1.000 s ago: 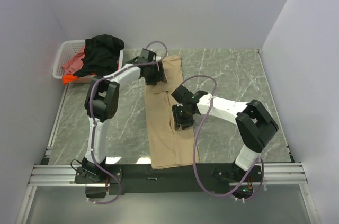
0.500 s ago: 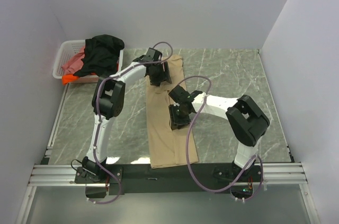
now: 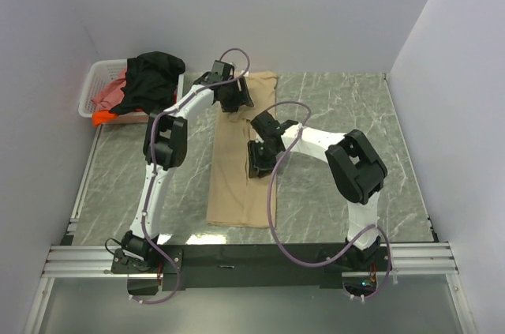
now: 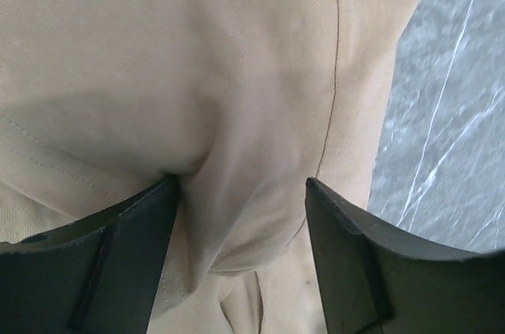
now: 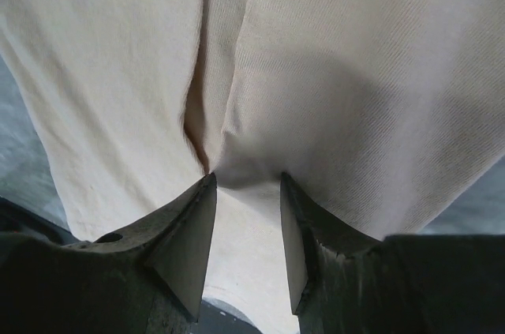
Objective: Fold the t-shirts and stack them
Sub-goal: Fold the tshirt
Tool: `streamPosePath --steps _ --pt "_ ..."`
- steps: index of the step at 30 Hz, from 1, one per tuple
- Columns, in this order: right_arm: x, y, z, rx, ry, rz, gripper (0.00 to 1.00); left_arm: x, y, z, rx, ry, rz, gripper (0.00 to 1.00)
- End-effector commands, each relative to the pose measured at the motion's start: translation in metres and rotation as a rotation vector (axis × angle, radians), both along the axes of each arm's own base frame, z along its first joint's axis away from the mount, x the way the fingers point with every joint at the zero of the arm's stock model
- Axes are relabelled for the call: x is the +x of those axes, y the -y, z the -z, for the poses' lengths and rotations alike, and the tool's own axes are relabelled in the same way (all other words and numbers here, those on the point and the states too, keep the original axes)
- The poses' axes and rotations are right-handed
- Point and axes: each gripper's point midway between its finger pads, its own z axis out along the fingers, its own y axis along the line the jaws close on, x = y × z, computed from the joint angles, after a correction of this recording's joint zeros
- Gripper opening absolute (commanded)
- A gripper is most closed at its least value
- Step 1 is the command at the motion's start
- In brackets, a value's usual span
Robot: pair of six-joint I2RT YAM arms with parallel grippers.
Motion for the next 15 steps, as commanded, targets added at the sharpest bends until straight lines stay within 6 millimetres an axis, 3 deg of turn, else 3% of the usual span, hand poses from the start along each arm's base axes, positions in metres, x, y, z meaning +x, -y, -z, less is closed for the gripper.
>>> streamPosePath --steps 1,4,7,10,11,13,14,15 --pt "0.008 0.033 0.037 -0.150 -0.009 0.003 0.46 0.001 -0.020 0.048 0.071 -0.064 -0.036 0.73" --pt "0.013 0.042 0.036 -0.156 -0.013 0.023 0.46 0.005 -0.016 0.042 0.048 -0.046 -0.030 0.74" --pt "0.017 0.047 0.028 -0.155 0.010 0.023 0.46 0.011 -0.010 0.022 0.006 -0.006 -0.020 0.77" --pt "0.025 0.043 -0.001 -0.110 0.086 0.019 0.46 0.021 -0.001 -0.026 -0.050 0.093 -0.011 0.82" --pt "0.029 0.042 -0.019 -0.087 0.125 0.021 0.47 0.026 0.002 -0.056 -0.073 0.153 -0.007 0.83" --pt "0.028 0.041 -0.038 -0.069 0.154 0.023 0.47 0.028 0.001 -0.089 -0.089 0.220 -0.006 0.86" --pt "0.027 0.043 -0.046 -0.064 0.163 0.029 0.47 0.027 0.000 -0.125 -0.106 0.284 -0.003 0.86" --pt "0.024 0.044 -0.062 -0.047 0.186 0.031 0.47 0.022 -0.003 -0.132 -0.105 0.290 -0.002 0.87"
